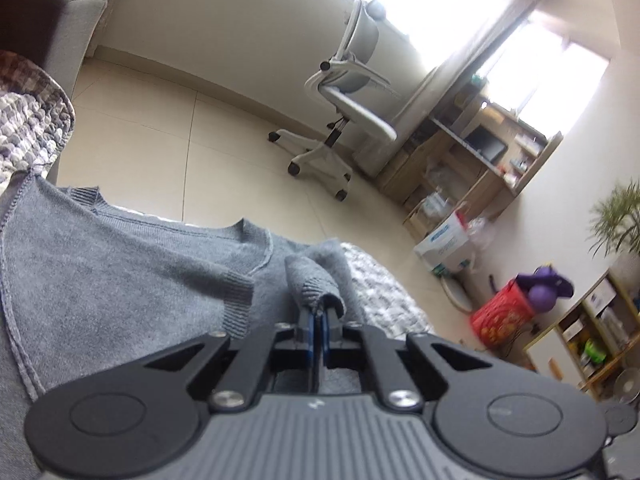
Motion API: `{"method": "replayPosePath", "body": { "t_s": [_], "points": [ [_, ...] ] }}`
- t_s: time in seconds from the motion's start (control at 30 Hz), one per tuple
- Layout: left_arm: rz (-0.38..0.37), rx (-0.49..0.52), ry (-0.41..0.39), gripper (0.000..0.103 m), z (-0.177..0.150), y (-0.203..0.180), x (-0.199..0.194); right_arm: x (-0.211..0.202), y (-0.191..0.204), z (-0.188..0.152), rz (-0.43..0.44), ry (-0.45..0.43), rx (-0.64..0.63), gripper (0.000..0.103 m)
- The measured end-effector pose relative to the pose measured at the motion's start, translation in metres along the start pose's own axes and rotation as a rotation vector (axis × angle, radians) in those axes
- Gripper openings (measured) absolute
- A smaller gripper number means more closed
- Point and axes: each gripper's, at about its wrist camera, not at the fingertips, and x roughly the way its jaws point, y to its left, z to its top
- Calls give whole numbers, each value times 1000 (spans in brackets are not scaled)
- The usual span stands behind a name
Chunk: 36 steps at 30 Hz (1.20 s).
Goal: Fold clothes
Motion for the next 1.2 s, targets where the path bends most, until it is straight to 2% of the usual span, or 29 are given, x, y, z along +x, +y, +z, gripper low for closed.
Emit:
{"method": "replayPosePath", "body": {
  "t_s": [0.1, 0.17, 0.2, 0.27, 0.43, 0.57, 0.63, 0.67, 0.7, 0.83, 0.97, 1.2],
  "points": [
    [-28, -103, -41, 3, 4, 10, -4, 4, 5, -3, -8, 28, -34, 17],
    [-20, -124, -47, 3, 4, 14, -4, 5, 8, -4, -10, 45, -50, 19],
    [-15, -135, -51, 3, 4, 16, -4, 5, 9, -6, -14, 54, -60, 29],
    [-15, -146, -54, 3, 4, 17, -3, 6, 13, -11, -24, 73, -86, 39],
    [-35, -197, -91, 3, 8, 18, -13, 9, 17, -17, -33, 117, -117, 39],
    [-24, -242, -104, 3, 10, 22, -20, 21, 26, -24, -87, 167, -171, 39],
    [-1, -255, -99, 3, 8, 26, -19, 26, 27, -26, -96, 189, -174, 32],
    [10, -263, -99, 3, 7, 29, -18, 26, 28, -26, -97, 189, -171, 21],
    [21, -272, -98, 3, 6, 31, -17, 25, 28, -25, -97, 187, -168, 15],
    [27, -299, -110, 3, 6, 37, -19, 24, 32, -26, -94, 170, -165, 15],
    [17, -285, -122, 3, 8, 29, -25, 24, 32, -28, -115, 152, -162, 7],
    [140, -294, -107, 3, -5, 35, -27, 25, 37, -28, -118, 133, -177, 4]
  ]
}}
